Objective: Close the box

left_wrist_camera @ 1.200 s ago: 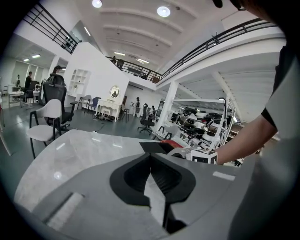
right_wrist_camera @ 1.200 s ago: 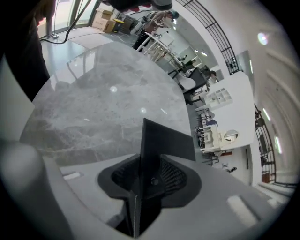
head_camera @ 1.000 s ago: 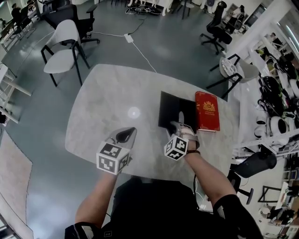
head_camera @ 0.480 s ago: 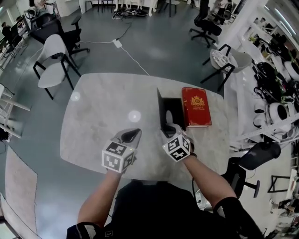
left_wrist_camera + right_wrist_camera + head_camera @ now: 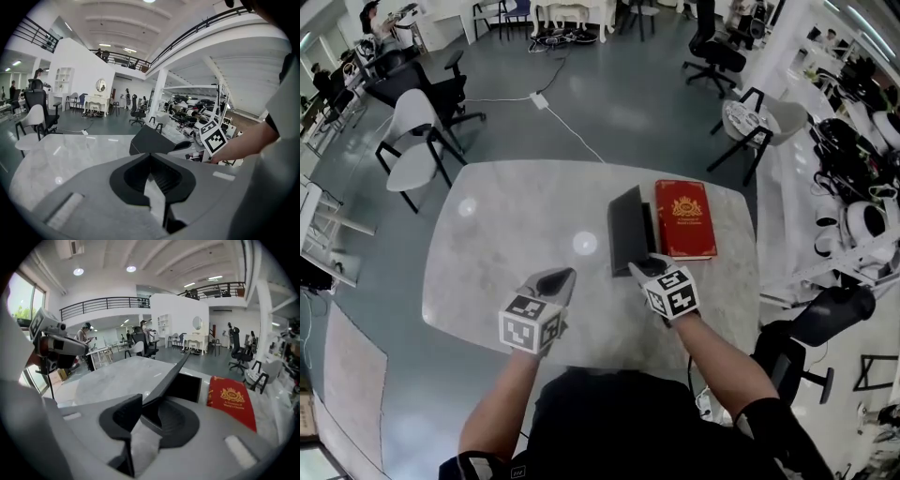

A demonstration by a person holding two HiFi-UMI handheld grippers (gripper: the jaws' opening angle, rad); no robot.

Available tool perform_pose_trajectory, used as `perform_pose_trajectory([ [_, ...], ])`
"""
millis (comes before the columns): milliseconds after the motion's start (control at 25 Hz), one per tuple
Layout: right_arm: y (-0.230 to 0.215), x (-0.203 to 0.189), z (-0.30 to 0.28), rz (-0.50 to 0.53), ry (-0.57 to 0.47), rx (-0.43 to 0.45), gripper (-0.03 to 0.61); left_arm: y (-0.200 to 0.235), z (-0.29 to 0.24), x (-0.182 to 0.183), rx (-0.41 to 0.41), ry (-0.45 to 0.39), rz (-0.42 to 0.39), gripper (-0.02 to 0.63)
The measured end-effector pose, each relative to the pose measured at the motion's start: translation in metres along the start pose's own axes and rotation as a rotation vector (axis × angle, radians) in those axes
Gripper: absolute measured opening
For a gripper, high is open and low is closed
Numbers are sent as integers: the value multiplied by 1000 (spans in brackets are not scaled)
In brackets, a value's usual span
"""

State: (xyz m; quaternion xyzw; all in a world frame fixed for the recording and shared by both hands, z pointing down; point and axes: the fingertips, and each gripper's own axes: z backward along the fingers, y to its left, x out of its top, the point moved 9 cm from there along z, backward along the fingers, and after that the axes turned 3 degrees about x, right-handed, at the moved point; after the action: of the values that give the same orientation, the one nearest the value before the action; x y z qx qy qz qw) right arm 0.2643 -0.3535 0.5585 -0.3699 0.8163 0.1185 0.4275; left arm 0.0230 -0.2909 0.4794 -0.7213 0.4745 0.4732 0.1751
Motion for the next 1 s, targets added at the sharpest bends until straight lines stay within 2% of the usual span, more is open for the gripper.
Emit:
perform_pose_trajectory([
  [200,-18,-10,14,-11,-15,38,110,-24,-10,-1,9,13,7,11],
  [360,-32,-21,25,-82,-39,67,96,-43,-18,-3,18,25,13,11],
  [560,-55,-40,35,-147,-9,93,89,-64,-27,-8,41,33,30,11],
  [720,-66,-55,42,-136,27,121,89,-85,-37,-16,60,42,48,11],
  [1000,-76,-64,67,-82,-36,149,89,-120,-42,-25,104,15,90,11],
])
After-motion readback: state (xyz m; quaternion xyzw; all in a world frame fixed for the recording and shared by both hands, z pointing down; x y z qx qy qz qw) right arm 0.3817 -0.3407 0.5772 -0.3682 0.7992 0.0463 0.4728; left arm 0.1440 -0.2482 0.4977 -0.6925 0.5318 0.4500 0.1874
